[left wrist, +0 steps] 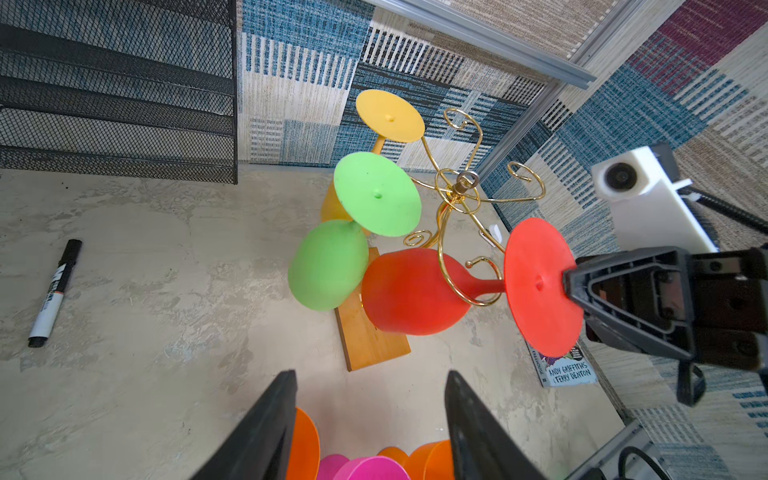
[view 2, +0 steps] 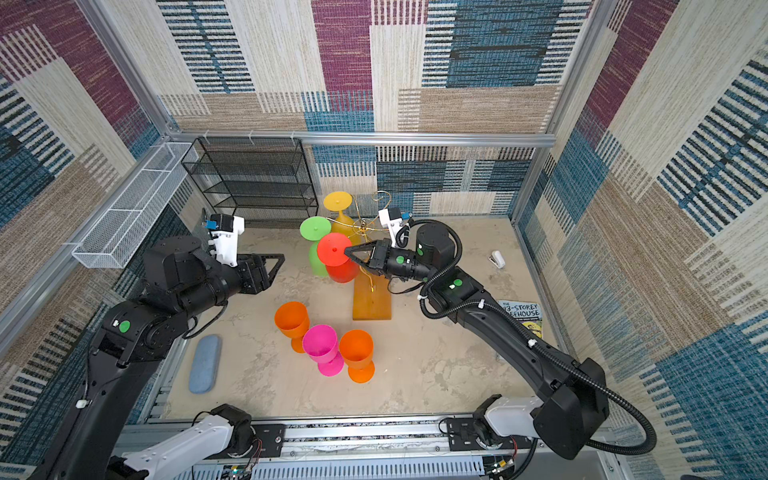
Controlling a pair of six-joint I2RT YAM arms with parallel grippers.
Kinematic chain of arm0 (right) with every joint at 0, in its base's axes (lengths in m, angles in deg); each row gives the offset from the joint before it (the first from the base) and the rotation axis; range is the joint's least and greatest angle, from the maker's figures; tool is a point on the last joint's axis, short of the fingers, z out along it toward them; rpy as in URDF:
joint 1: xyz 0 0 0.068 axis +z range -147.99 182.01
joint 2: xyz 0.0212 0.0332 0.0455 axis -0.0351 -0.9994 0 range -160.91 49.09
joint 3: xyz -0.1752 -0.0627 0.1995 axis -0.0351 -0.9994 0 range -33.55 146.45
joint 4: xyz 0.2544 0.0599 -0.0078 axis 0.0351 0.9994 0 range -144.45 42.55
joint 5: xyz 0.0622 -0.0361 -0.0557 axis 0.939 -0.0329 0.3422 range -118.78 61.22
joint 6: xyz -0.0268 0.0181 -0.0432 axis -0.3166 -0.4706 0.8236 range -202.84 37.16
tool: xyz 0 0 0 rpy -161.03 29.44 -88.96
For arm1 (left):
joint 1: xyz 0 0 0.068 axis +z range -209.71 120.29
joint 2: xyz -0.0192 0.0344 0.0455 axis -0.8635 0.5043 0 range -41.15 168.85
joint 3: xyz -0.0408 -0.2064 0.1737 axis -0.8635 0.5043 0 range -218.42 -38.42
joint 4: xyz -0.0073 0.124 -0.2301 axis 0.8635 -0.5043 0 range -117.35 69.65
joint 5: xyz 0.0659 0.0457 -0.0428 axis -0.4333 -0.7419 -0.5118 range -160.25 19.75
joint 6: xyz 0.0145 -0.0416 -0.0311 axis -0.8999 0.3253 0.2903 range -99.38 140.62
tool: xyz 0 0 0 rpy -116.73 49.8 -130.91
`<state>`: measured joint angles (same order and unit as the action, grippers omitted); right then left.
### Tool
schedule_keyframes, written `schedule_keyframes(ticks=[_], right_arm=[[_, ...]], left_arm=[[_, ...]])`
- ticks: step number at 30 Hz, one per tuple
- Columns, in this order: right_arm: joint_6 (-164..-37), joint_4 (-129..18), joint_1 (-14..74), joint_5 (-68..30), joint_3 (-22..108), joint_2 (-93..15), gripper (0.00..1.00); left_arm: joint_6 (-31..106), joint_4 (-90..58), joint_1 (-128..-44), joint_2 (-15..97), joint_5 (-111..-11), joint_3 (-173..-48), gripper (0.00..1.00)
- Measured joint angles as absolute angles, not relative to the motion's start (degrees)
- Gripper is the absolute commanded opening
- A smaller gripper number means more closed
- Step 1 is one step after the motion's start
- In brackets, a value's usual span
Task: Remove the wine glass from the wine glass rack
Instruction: 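Close the right gripper on the red glass's foot and lift it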
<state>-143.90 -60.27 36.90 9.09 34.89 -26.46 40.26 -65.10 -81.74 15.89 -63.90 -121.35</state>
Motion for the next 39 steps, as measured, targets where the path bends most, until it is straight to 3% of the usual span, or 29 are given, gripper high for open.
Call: schedule_keyframes(ticks=[39], right_arm=[[-155.68, -51.62, 31.59, 15.80, 43.66, -31.70, 0.00]], left_arm=[[40.41, -62.59, -81.12, 15.08, -61.89, -117.57, 0.59]])
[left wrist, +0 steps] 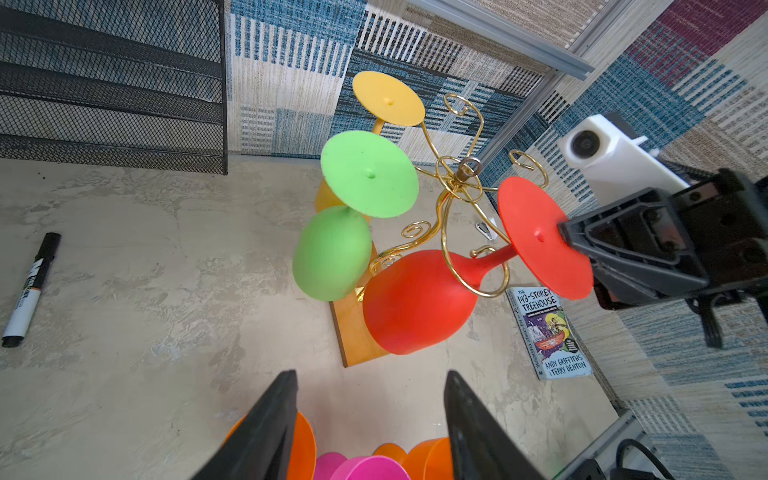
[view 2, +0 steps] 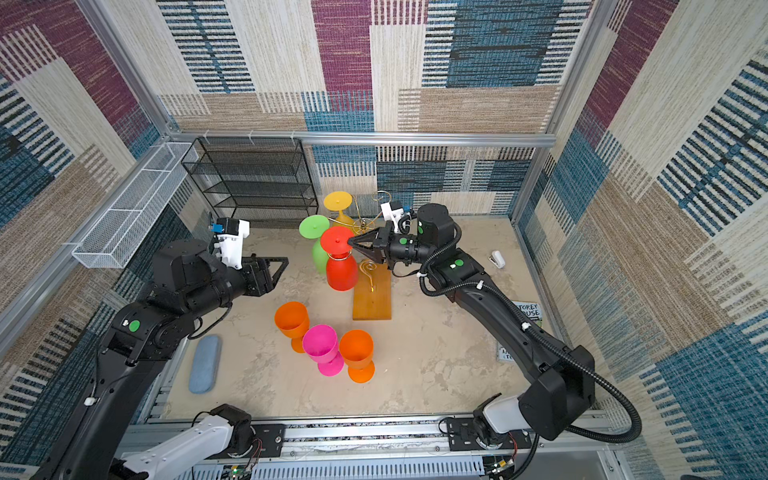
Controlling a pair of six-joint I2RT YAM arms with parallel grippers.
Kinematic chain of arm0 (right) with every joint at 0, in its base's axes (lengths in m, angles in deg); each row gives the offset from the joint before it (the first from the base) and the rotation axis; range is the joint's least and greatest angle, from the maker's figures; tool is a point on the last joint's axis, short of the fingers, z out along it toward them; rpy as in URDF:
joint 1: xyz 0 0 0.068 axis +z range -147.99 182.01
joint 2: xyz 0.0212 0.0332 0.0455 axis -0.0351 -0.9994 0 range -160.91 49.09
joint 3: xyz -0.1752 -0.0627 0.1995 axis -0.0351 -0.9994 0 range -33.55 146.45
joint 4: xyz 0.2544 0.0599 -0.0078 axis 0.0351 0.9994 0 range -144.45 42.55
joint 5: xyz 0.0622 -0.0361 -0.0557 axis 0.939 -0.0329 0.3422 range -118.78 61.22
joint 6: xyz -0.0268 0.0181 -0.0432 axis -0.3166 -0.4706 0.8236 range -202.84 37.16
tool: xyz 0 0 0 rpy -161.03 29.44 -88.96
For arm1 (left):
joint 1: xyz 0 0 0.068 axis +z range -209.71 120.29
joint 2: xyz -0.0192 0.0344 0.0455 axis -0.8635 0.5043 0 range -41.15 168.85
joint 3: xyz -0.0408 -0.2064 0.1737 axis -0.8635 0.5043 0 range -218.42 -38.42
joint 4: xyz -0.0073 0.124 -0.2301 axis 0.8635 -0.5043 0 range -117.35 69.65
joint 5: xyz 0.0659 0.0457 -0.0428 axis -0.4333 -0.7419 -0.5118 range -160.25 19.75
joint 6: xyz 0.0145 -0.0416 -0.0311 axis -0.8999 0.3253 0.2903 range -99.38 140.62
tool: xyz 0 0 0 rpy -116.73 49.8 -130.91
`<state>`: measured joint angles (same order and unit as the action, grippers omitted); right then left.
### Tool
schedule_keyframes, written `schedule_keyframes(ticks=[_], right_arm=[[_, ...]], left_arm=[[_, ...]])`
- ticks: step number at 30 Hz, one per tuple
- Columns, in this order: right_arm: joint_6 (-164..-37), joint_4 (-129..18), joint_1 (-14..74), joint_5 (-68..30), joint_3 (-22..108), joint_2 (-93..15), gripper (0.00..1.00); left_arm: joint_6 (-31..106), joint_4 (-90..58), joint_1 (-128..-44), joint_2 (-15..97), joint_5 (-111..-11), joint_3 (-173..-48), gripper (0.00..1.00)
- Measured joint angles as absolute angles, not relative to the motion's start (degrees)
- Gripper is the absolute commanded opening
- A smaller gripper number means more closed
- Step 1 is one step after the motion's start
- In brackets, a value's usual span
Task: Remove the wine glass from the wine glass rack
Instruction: 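Close the right gripper on the red glass's foot and lift it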
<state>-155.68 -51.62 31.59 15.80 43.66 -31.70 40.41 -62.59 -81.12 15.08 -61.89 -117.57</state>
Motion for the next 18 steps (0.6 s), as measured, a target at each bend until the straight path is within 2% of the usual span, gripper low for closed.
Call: schedule_keyframes(ticks=[18], right_arm=[[-159.66, -49.80, 30.70, 16.72, 47.46, -33.41, 0.00]], left_arm=[[41.14, -62.26, -80.97, 14.88, -60.79, -116.39, 0.59]])
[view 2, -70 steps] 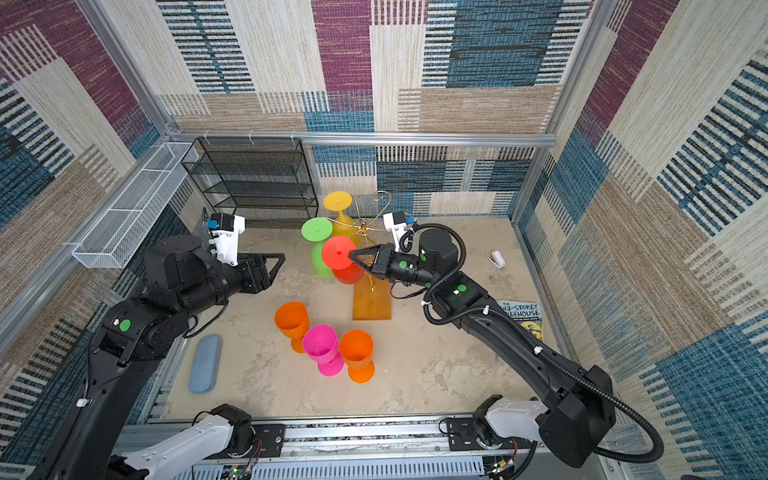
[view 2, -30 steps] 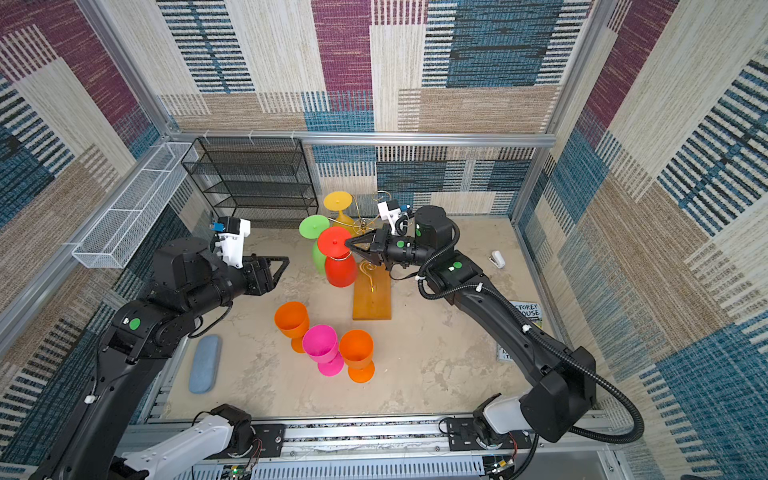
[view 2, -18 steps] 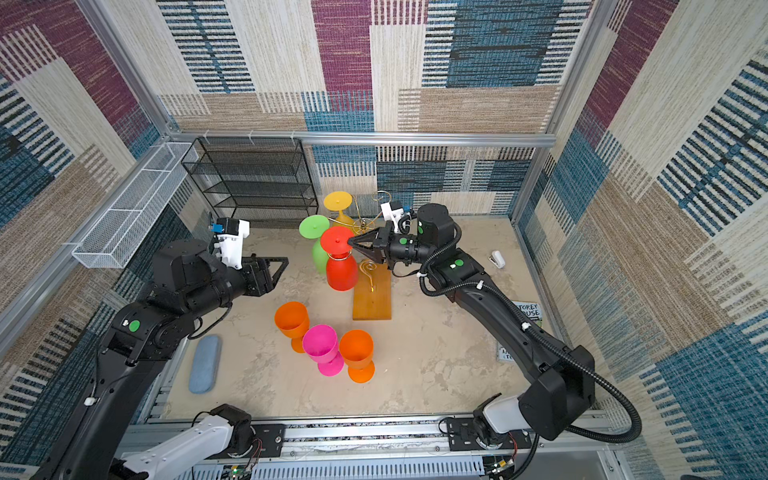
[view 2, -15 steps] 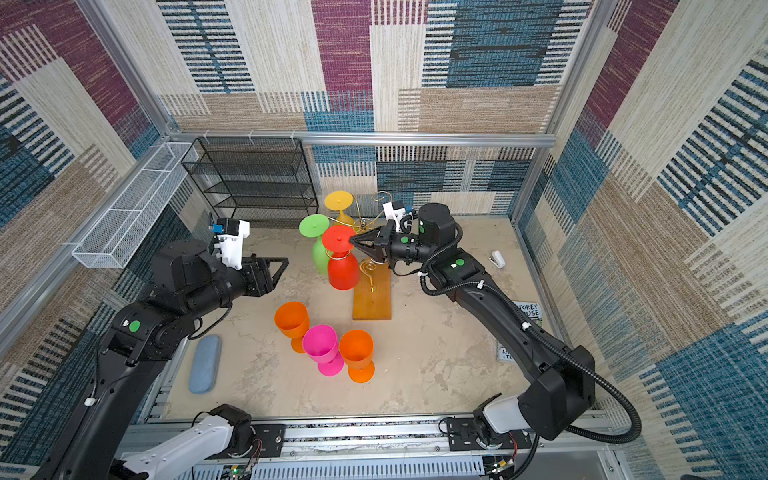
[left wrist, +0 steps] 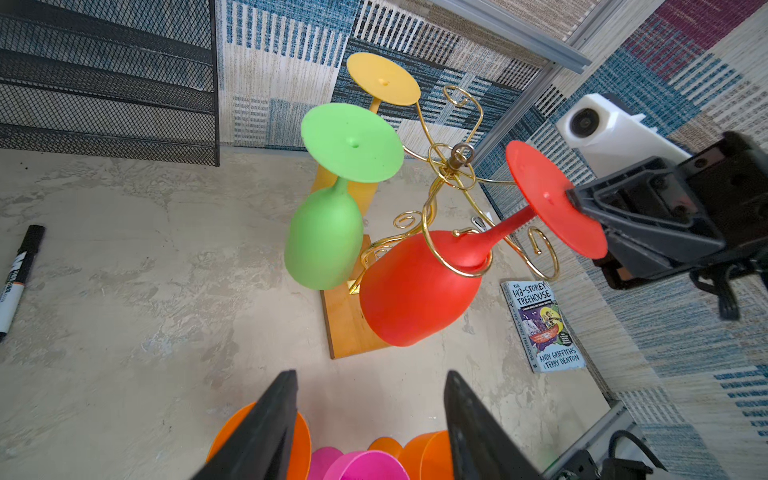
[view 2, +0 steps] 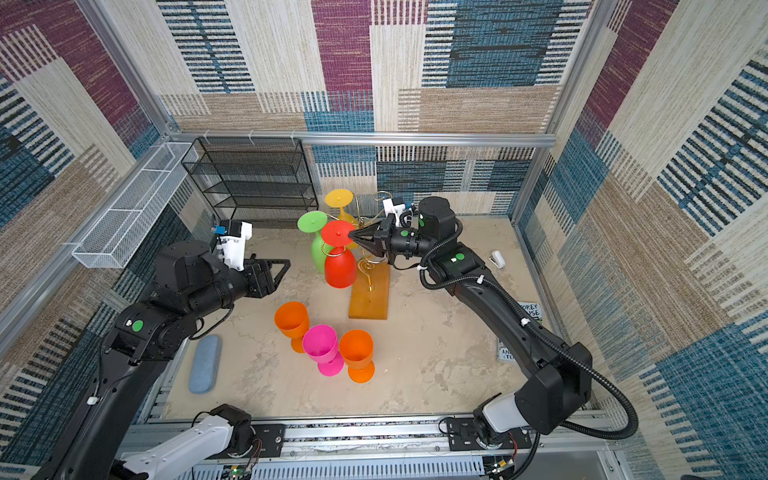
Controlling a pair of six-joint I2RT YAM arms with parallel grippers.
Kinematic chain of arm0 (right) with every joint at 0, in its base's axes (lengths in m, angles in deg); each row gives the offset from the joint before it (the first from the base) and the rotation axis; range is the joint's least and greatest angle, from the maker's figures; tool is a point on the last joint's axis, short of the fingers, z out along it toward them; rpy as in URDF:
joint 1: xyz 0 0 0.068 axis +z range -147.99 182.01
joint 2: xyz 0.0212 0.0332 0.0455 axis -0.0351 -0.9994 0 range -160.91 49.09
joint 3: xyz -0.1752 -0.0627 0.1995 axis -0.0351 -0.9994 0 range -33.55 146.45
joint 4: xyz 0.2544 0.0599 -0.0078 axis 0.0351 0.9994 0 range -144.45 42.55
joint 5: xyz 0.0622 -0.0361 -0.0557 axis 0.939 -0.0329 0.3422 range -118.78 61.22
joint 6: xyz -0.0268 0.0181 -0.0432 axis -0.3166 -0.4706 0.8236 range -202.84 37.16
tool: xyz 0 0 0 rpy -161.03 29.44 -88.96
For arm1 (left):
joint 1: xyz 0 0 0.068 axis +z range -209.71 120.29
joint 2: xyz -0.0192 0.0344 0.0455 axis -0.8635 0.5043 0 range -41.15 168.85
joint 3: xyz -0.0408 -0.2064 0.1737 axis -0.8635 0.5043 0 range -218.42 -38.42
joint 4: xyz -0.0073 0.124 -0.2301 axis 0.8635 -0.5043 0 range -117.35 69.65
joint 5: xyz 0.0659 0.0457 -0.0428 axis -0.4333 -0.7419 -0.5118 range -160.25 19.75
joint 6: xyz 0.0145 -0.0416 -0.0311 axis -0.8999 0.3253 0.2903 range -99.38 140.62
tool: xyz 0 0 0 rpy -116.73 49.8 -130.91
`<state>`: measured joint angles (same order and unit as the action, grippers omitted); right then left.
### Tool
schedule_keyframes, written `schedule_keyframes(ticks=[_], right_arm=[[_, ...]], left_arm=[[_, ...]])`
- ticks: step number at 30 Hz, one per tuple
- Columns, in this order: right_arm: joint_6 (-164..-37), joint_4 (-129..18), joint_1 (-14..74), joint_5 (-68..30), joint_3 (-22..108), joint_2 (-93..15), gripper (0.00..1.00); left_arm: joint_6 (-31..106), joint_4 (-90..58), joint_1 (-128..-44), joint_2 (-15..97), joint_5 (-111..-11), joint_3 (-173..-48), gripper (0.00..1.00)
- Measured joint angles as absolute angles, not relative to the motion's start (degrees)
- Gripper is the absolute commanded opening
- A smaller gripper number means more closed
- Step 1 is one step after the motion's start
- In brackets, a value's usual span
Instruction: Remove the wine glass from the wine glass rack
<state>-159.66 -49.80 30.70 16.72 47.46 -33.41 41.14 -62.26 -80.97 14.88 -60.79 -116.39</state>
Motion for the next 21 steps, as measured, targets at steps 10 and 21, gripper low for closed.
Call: schedule_keyframes(ticks=[10, 21], right_arm=[[-158.96, -46.72, 30.81, 16.96, 48.36, -33.06, 0.00], [-158.39, -44.56, 31.94, 16.43, 48.73, -35.05, 0.00]], left_arm=[[41.49, -62.02, -80.86, 15.19, -60.38, -116.24, 0.59], [41.51, -60.05, -80.66, 15.49, -59.40, -115.02, 0.59]])
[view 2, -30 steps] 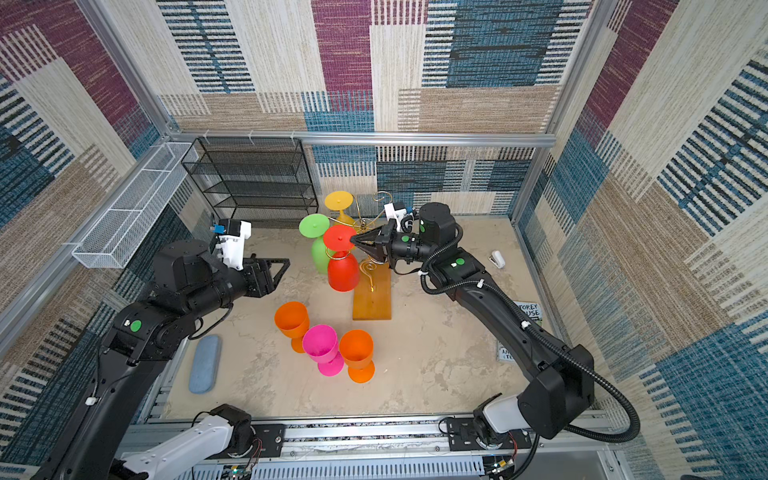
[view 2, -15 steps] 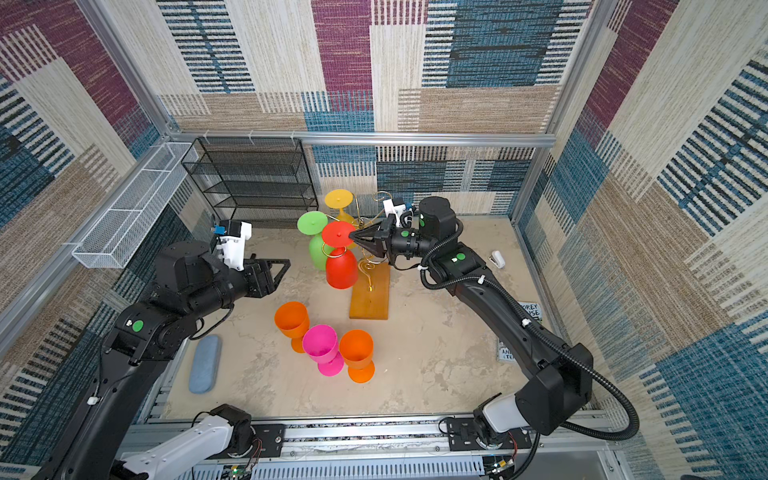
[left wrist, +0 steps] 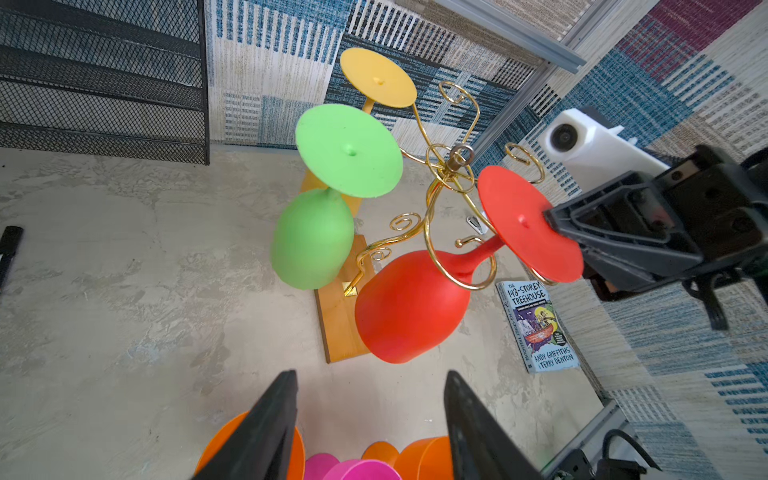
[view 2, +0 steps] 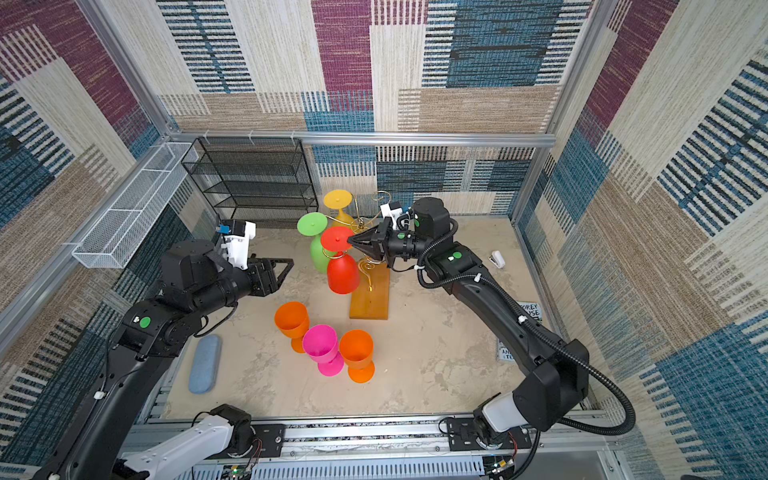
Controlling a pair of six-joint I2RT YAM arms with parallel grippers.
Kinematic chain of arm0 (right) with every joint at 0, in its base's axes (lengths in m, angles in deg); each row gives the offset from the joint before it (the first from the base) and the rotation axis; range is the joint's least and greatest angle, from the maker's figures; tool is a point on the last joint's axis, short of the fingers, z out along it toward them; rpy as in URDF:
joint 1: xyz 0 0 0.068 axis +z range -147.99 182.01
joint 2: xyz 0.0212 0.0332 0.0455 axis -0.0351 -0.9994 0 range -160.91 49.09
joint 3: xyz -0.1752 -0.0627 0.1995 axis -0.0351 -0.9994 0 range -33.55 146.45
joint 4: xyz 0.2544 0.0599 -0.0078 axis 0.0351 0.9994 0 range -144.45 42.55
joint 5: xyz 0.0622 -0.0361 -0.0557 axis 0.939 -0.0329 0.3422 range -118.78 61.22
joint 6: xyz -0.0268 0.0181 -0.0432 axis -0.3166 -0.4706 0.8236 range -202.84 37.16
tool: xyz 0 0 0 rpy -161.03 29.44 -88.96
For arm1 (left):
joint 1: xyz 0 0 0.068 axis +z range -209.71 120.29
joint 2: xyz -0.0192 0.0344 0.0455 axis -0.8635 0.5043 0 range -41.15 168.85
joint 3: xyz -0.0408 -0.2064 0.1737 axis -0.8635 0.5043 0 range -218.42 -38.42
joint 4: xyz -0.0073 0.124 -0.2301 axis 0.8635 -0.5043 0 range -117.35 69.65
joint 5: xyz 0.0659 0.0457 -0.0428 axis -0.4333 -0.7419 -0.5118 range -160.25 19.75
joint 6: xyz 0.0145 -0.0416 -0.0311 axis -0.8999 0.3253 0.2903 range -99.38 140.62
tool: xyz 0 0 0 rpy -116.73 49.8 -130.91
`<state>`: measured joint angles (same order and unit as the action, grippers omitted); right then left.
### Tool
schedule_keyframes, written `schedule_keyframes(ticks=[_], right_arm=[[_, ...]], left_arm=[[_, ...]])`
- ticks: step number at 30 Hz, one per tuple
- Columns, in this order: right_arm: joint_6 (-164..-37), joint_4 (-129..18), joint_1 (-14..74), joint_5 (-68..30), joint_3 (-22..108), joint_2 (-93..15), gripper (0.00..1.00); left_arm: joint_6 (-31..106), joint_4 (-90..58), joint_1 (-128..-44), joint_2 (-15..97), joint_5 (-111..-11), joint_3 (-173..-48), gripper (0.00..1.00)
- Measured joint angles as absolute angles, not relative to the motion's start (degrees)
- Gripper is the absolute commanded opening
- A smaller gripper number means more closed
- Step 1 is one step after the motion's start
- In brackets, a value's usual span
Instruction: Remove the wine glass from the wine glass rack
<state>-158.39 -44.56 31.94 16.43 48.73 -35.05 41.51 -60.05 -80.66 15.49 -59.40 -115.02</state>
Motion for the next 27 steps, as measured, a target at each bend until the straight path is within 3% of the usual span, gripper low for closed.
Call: schedule_keyframes(ticks=[27], right_arm=[[-158.08, -41.48, 33.06, 14.92, 53.41, -39.18, 0.00]], left_arm=[[41.70, -59.59, -79.72, 15.80, -57.67, -113.57, 0.59]])
